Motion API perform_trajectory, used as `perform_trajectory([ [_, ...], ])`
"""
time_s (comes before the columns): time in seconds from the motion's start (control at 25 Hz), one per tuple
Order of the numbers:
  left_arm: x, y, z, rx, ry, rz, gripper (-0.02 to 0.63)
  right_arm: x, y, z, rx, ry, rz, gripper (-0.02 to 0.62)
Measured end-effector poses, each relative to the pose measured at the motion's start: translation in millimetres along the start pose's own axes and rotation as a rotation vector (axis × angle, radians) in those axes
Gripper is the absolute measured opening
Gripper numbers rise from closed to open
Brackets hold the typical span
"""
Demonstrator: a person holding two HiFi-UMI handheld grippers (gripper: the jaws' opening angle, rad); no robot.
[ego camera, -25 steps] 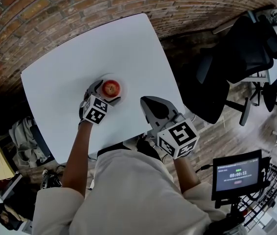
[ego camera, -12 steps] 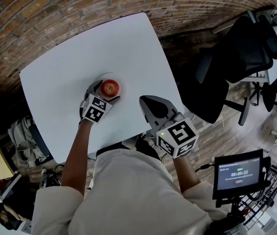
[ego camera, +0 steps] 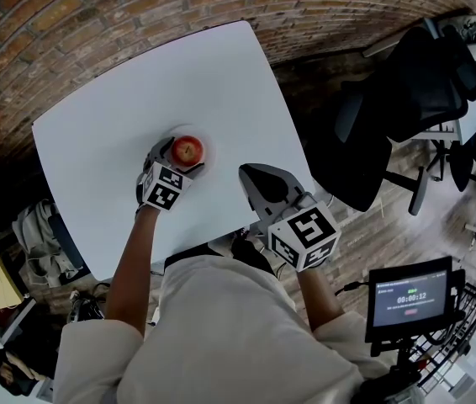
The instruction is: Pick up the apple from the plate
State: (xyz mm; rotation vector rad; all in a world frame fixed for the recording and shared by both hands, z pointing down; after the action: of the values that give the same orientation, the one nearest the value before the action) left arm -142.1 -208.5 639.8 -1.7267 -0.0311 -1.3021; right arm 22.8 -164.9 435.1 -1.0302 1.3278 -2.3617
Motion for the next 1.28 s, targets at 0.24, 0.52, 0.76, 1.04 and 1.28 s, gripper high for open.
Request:
perform_trajectory([
  [0.24,0.3,1.1,1.6,0.007,-0.007,-0.005,0.442,0.0,0.2,-0.1,0.002,0.002,-0.004,0.002],
  [0.52,1.8,0.9,1.5,-0.001,-0.012,-0.006,0.442,-0.8,0.2,1.1,0.004,-0.002,-0.004,0.002],
  [0.76,2.5,-0.2,0.3,-0.007,0.001,-0.011,0.439,-2.6,-2.1,2.2,0.009,-0.004,-0.005,0.002],
  [1.04,2.7,1.7,1.2,0.004,0.001,-0.003,0.423,-2.4,-2.1,2.5,0.014,-0.004,-0.004,0.002],
  [1.28,1.9,3.5,0.6,0.0,0.016,0.0,0.402,-2.2,-2.1,1.7,0.014,0.002,-0.004,0.002],
])
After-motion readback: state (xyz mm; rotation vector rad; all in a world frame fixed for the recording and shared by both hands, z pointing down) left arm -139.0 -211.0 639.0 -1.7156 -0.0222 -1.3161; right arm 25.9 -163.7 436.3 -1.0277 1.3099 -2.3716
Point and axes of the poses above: the fingertips, and each gripper's own axes: x forward along the fingers, z to its right, y out of its top, the point moved 6 cm from there along -x, backward along the fingers, and after that the axes turned 5 degrees about y, right-handed, at the moved point
